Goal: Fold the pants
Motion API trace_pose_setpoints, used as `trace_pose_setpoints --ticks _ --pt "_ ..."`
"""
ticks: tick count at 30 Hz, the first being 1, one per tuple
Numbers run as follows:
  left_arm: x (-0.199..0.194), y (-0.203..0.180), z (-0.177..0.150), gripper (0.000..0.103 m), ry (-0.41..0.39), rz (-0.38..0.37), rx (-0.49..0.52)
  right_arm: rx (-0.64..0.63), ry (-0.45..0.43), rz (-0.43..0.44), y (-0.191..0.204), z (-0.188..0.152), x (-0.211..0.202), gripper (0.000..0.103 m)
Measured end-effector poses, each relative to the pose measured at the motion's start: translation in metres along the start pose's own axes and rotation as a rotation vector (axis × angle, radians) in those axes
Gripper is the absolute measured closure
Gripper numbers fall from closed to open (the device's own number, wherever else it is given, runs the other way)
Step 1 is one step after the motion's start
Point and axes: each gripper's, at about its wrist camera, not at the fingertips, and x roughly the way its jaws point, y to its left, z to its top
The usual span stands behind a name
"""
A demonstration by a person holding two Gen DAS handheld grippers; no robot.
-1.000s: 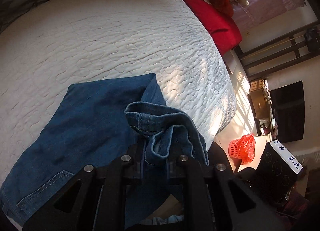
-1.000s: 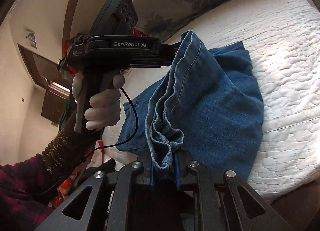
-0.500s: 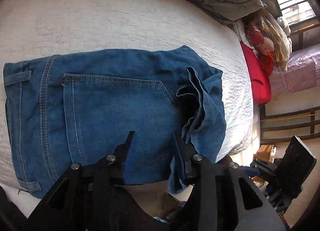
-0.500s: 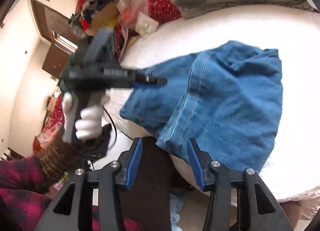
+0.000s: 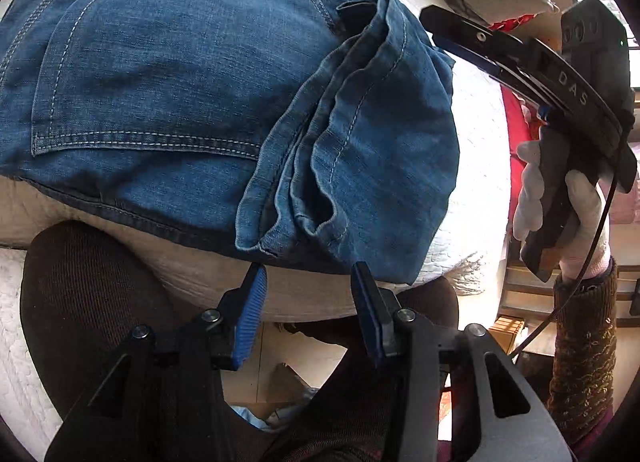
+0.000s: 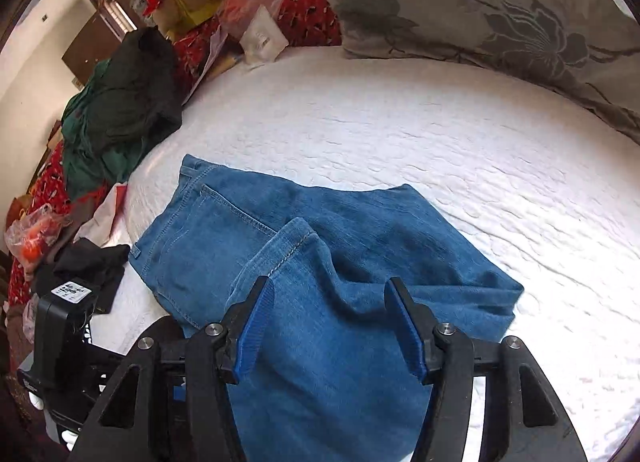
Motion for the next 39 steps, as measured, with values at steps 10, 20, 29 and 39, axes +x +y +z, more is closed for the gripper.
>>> trace_pose_setpoints --ticks 10,20,29,39 --pt "0.034 0.014 0.015 0.058 0.056 0.093 -0.178 -0.138 0.198 -0.103 0.005 0.041 0.057 0.1" --pt "0.001 -0.054 0.003 0.061 -0.056 0.001 0.013 0.126 0.1 -0.095 -0.089 0.005 -0.03 0.056" --pt "0.079 -0.077 0.016 0.061 0.092 0.118 0.03 0.283 -0.021 -0.034 -0.112 -0.013 -0.015 0.097" --pt "0.052 -0.032 0.015 0.061 0.146 -0.042 -0.021 0.313 -0.082 -0.055 -0.11 -0.004 -0.033 0.092"
